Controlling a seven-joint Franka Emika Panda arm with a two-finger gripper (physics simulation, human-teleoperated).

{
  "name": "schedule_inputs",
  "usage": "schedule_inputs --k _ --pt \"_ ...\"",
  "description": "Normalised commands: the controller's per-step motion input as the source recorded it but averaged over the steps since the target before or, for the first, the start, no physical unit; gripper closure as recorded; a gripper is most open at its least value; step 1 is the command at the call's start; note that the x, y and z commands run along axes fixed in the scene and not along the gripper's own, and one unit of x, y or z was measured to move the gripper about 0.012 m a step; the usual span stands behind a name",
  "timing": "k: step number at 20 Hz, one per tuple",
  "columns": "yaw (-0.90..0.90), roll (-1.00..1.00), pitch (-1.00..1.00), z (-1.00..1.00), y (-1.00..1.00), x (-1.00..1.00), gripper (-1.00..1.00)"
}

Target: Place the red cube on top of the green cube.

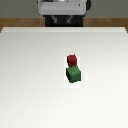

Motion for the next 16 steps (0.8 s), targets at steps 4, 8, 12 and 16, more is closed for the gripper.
schedule_inputs --k 4,8,12,16 --pt "0.00 0.00 0.00 0.00 0.00 0.00 -1.00" --pt "0.00 0.00 0.00 0.00 0.00 0.50 -1.00" --pt "0.00 0.00 0.00 0.00 0.00 0.75 -1.00" --pt "0.11 0.00 0.00 0.00 0.00 0.50 -1.00"
